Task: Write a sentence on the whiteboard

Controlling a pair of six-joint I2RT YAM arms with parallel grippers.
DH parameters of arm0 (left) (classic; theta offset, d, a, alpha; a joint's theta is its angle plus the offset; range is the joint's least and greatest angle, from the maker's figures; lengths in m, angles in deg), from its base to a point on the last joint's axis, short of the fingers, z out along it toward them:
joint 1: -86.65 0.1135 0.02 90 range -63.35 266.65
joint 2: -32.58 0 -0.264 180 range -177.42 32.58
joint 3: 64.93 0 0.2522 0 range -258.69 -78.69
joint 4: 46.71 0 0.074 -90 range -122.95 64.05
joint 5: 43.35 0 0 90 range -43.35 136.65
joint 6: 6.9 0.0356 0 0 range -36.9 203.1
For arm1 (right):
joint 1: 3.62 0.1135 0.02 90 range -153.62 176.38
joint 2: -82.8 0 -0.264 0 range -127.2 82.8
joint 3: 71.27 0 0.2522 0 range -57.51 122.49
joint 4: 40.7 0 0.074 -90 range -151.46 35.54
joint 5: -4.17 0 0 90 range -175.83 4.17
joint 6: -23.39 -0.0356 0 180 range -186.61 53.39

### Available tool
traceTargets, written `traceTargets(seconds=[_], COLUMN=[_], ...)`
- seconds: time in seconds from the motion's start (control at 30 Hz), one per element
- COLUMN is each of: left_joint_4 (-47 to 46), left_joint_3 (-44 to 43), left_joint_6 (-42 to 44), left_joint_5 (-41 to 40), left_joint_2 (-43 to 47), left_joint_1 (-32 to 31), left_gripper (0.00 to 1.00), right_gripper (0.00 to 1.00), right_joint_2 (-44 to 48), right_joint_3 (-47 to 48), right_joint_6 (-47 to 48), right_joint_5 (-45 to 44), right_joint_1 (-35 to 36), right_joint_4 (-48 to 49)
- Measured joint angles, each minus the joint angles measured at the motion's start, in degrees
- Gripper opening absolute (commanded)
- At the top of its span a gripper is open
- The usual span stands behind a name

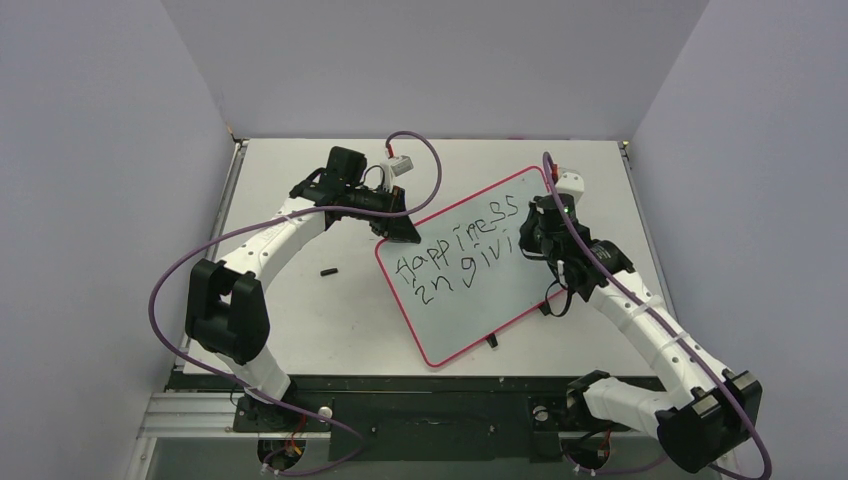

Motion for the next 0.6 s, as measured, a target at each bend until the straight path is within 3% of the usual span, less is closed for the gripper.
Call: traceTargets(seconds=[0.6], left_joint_4=[0.0], left_joint_3=[0.0], left_joint_6=[0.0], left_joint_5=[-0.1], left_joint_2=[0.0], left_joint_1=[0.0], left_gripper=[0.0], right_gripper=[0.0], right_joint_2=[-4.3], right_joint_3=[-0.6], right_joint_6=[0.0], right_joint_5=[2.7], right_joint_1=[-1.2], right_joint_4=[2.2])
